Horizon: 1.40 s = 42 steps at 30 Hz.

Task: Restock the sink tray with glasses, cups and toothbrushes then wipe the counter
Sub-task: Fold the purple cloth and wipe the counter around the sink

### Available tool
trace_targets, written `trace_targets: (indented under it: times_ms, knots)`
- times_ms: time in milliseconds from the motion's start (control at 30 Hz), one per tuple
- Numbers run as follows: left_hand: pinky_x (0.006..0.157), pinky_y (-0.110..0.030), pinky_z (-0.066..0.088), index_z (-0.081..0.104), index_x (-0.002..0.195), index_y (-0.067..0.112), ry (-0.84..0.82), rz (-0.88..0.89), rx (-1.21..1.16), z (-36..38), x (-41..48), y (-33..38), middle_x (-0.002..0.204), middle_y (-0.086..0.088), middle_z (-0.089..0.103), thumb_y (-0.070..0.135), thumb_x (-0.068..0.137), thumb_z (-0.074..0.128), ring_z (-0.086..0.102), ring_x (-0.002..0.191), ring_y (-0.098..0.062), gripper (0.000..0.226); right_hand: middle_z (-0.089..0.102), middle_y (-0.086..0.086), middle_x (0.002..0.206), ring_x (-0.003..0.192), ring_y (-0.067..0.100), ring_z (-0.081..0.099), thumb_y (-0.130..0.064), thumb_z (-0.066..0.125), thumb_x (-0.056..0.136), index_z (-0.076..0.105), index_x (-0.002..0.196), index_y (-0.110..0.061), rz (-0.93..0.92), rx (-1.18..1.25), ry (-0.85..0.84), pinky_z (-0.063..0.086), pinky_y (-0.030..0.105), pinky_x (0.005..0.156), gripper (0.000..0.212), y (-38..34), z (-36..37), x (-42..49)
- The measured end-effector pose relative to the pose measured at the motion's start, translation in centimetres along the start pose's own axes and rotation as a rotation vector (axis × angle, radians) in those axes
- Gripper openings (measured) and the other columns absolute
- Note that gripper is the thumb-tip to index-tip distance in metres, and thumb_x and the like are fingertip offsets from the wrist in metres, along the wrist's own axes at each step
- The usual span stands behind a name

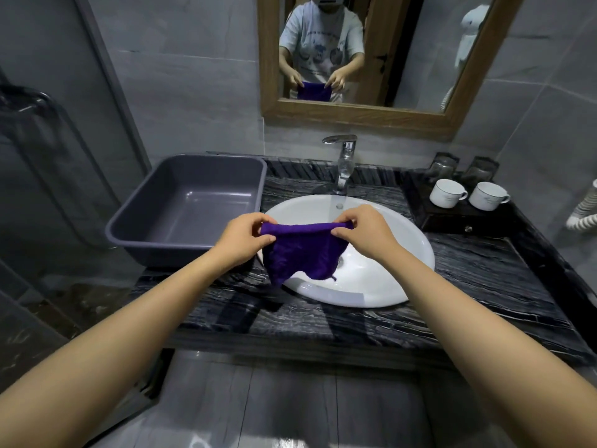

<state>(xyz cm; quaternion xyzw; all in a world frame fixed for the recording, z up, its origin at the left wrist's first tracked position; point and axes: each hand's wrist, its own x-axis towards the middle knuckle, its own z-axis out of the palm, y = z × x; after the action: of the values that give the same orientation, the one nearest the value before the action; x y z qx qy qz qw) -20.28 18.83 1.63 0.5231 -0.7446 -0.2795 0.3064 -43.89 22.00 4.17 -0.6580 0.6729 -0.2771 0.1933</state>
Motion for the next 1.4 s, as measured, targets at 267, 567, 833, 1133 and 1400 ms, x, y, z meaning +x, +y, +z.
trace_targets:
  times_ms: [267, 567, 833, 1133, 1400]
  knots:
    - [0.068, -0.014, 0.044, 0.067, 0.077, 0.010, -0.132, 0.204, 0.033, 0.2, 4.3, 4.4, 0.084, -0.003, 0.062, 0.020, 0.081, 0.066, 0.055, 0.074, -0.003, 0.011, 0.066, 0.001, 0.085, 0.080, 0.015, 0.055, -0.014, 0.067, 0.084, 0.069, 0.087, -0.010, -0.091, 0.037, 0.062, 0.041, 0.027, 0.073, 0.005, 2.8, -5.7, -1.8]
    - [0.075, -0.033, 0.054, 0.057, 0.095, 0.017, -0.440, 0.195, -0.434, 7.6, 5.6, 11.0, 0.089, -0.015, 0.063, 0.003, 0.083, 0.062, 0.060, 0.079, -0.019, 0.019, 0.069, -0.001, 0.091, 0.085, 0.012, 0.060, -0.010, 0.068, 0.082, 0.070, 0.096, -0.012, 0.019, -0.148, 0.108, 0.046, 0.025, 0.078, 0.014, 7.8, -12.5, -6.1]
    - [0.081, -0.039, 0.055, 0.064, 0.094, 0.008, -0.631, 0.219, -0.482, 17.3, 3.4, 16.2, 0.091, -0.014, 0.065, 0.001, 0.082, 0.062, 0.061, 0.082, -0.021, 0.014, 0.067, -0.002, 0.088, 0.086, 0.013, 0.059, -0.005, 0.063, 0.084, 0.070, 0.092, -0.013, 0.307, 0.000, 0.216, 0.045, 0.026, 0.080, 0.014, 15.0, -16.1, -12.8]
    - [0.059, -0.024, 0.050, 0.063, 0.088, 0.012, -0.706, 0.119, -0.362, 28.9, 3.2, 19.6, 0.081, -0.012, 0.062, 0.005, 0.081, 0.062, 0.057, 0.068, -0.018, 0.010, 0.067, 0.004, 0.094, 0.086, 0.016, 0.059, -0.006, 0.053, 0.086, 0.067, 0.089, -0.017, 0.506, 0.068, 0.210, 0.045, 0.024, 0.068, 0.018, 25.7, -18.1, -14.3]
    - [0.076, -0.031, 0.051, 0.067, 0.090, 0.014, -0.562, 0.013, -0.192, 38.0, 6.9, 19.6, 0.092, -0.011, 0.072, 0.011, 0.081, 0.064, 0.062, 0.075, -0.018, 0.010, 0.064, 0.013, 0.110, 0.096, 0.026, 0.059, -0.011, 0.052, 0.087, 0.065, 0.102, -0.010, 0.621, -0.062, 0.209, 0.044, 0.029, 0.078, 0.021, 34.8, -16.4, -10.9]
